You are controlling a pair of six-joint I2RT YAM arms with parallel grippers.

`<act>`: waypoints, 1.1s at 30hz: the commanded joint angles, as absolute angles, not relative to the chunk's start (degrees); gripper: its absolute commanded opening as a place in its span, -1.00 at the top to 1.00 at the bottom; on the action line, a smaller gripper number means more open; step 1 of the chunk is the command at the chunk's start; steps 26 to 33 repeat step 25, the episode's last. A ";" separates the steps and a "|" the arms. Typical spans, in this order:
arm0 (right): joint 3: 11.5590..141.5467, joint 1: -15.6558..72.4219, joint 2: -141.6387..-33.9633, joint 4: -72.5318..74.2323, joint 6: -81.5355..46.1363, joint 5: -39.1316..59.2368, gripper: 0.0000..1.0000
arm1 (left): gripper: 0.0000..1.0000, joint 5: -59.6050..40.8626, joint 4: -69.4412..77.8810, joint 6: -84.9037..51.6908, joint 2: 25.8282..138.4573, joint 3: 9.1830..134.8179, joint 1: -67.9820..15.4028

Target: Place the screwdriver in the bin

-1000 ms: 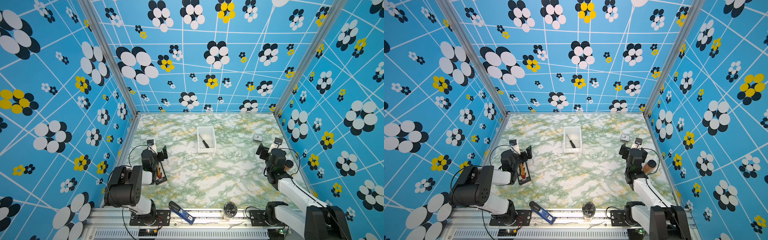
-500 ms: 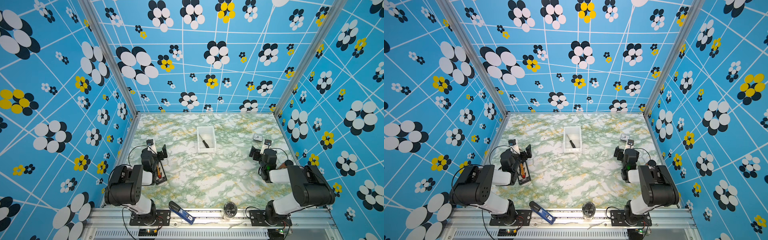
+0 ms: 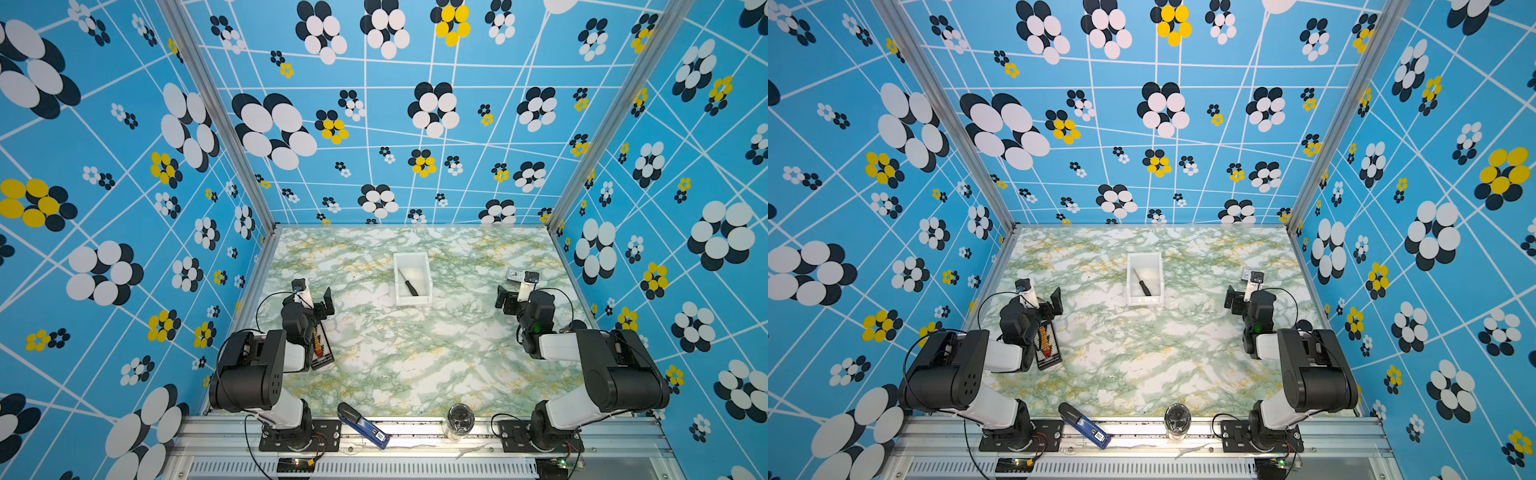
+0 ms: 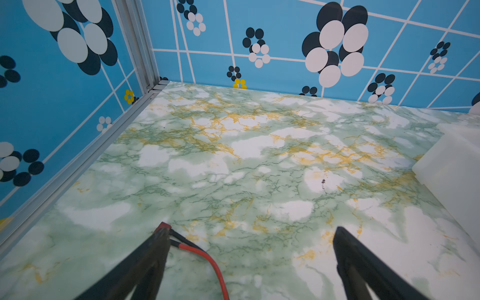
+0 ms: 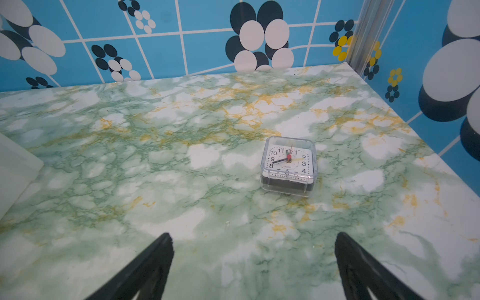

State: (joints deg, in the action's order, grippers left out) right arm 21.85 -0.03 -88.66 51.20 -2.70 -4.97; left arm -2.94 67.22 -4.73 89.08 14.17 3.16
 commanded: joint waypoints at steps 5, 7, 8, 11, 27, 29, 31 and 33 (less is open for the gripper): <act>22.42 -0.40 -88.33 50.62 -2.03 -3.89 -0.99 | -0.98 -0.90 73.88 -4.72 90.34 11.47 2.83; 22.46 -0.35 -88.31 50.56 -2.11 -3.89 -0.99 | -0.98 -0.70 74.84 -4.82 90.53 11.09 2.77; 22.42 -0.38 -88.29 50.57 -2.07 -3.95 -0.99 | -0.99 -0.57 75.15 -4.83 90.62 10.92 2.83; 22.42 -0.36 -88.33 50.63 -2.11 -3.95 -0.99 | -0.99 -0.46 75.84 -4.92 90.80 10.64 2.88; 22.48 -0.35 -88.32 50.54 -2.01 -3.90 -0.99 | -0.98 -0.26 76.24 -4.99 90.89 10.46 2.88; 22.48 -0.35 -88.32 50.54 -2.01 -3.90 -0.99 | -0.98 -0.26 76.24 -4.99 90.89 10.46 2.88; 22.48 -0.35 -88.32 50.54 -2.01 -3.90 -0.99 | -0.98 -0.26 76.24 -4.99 90.89 10.46 2.88; 22.48 -0.35 -88.32 50.54 -2.01 -3.90 -0.99 | -0.98 -0.26 76.24 -4.99 90.89 10.46 2.88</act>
